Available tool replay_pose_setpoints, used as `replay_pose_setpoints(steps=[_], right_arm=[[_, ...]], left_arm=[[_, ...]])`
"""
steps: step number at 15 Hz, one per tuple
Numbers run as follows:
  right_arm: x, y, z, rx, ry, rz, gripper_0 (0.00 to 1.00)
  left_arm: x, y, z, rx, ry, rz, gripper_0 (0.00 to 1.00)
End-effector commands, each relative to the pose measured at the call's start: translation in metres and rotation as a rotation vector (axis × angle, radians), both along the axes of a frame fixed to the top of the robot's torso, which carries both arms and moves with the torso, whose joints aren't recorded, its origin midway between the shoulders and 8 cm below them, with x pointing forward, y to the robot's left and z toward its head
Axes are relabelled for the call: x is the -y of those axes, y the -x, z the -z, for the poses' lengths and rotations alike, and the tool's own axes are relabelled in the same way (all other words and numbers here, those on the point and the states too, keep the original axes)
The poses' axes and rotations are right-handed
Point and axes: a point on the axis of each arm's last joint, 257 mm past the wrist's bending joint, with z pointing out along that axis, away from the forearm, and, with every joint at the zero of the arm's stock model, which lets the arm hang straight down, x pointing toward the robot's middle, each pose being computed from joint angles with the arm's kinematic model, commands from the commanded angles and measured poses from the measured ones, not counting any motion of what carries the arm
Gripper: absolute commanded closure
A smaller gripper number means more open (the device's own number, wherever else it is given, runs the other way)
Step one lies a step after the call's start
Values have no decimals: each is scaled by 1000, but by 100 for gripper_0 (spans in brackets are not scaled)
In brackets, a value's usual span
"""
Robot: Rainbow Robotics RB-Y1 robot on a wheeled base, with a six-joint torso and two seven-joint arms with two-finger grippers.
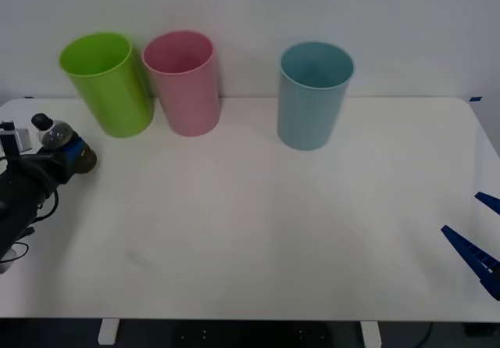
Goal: Grasp the object on the table and drop it into the matching bin: aluminum can to the light blue bin, PET bottle to the pink bin.
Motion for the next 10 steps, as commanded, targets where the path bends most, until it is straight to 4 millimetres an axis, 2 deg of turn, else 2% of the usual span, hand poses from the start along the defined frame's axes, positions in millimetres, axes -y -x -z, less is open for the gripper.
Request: replay_pose_setpoints(steps=[1, 8, 10], right_arm=[[0, 0, 0, 0, 0, 0, 0], [0, 0, 0, 0, 0, 0, 0], [0, 0, 0, 0, 0, 0, 0]], left_arm=[[11, 11, -18, 49, 3, 44, 100], [39, 49, -72, 177, 25, 135, 100], [48, 63, -93, 220, 38, 159, 100]])
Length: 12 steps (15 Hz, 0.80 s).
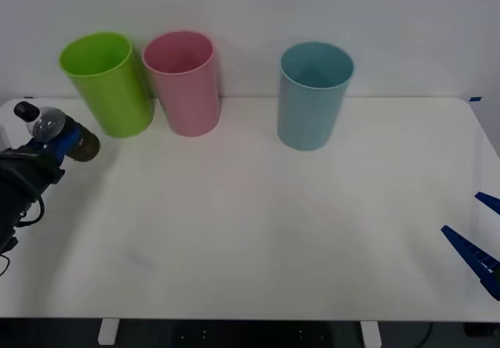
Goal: Grasp the object on the table and drop it into the matching bin: aluminum can to the light blue bin, PET bottle to the pink bin.
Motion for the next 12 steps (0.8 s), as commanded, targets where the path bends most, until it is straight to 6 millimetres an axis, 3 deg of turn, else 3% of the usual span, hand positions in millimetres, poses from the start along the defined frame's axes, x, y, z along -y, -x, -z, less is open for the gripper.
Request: replay_pose_setpoints(steps=[1, 7, 12], right_arm=[[0, 0, 0, 0, 0, 0, 0], [0, 0, 0, 0, 0, 0, 0], [0, 0, 0, 0, 0, 0, 0]], left_arm=[[14, 16, -29, 55, 28, 36, 100], [50, 34, -108, 137, 203, 154, 100], [81, 15, -162, 179, 247, 232, 100]])
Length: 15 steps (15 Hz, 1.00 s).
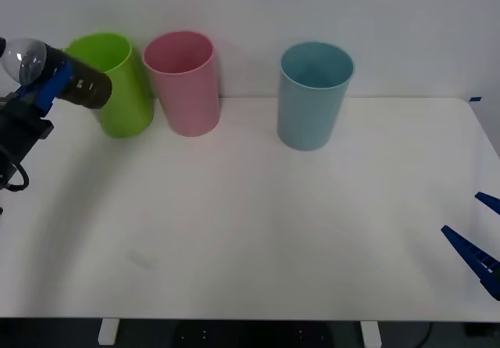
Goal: Grasp the object on the table and drop it into the matching bin: aluminum can to the light blue bin, PET bottle to the pink bin.
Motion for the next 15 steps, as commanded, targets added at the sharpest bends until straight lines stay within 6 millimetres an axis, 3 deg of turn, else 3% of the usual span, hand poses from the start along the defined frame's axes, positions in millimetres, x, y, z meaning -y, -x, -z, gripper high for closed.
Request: replay_pose_setpoints(steps=[1, 5, 10, 15], right_arm=[[0, 0, 0, 0, 0, 0, 0], [0, 0, 0, 0, 0, 0, 0], [0, 0, 0, 0, 0, 0, 0], [0, 0, 0, 0, 0, 0, 0]], left_arm=[[16, -14, -22, 11, 9, 32, 100], [38, -50, -39, 23, -54, 41, 100], [63, -110, -43, -10, -228, 40, 100], [89, -154, -48, -66, -375, 53, 100]])
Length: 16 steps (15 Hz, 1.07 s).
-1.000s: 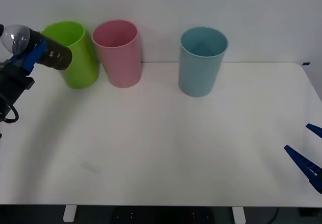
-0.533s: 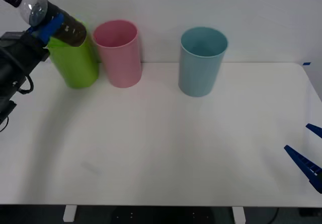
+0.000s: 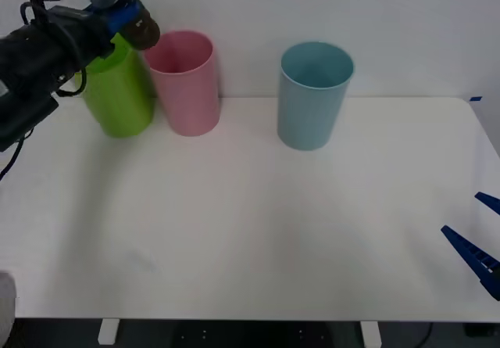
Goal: Grasp the object on the table and drop it into the matching bin: aluminum can to the light blue bin, PET bottle to the pink bin.
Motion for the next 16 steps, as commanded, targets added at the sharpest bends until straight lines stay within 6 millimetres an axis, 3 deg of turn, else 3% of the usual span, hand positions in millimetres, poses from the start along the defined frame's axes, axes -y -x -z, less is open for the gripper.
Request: replay_pose_setpoints(steps=[1, 7, 13, 14, 15, 16], right_arm=[[0, 0, 0, 0, 0, 0, 0], [0, 0, 0, 0, 0, 0, 0], [0, 0, 0, 0, 0, 0, 0], [0, 0, 0, 0, 0, 0, 0], [0, 0, 0, 0, 0, 0, 0], [0, 0, 0, 0, 0, 0, 0]], left_arm=[[18, -23, -2, -31, -63, -1, 100], [55, -46, -5, -48, -89, -24, 100], [61, -47, -5, -47, -100, -23, 100], [61, -46, -6, -46, -97, -23, 95], [62, -46, -7, -46, -90, -20, 78], [61, -46, -8, -45, -85, -18, 27]])
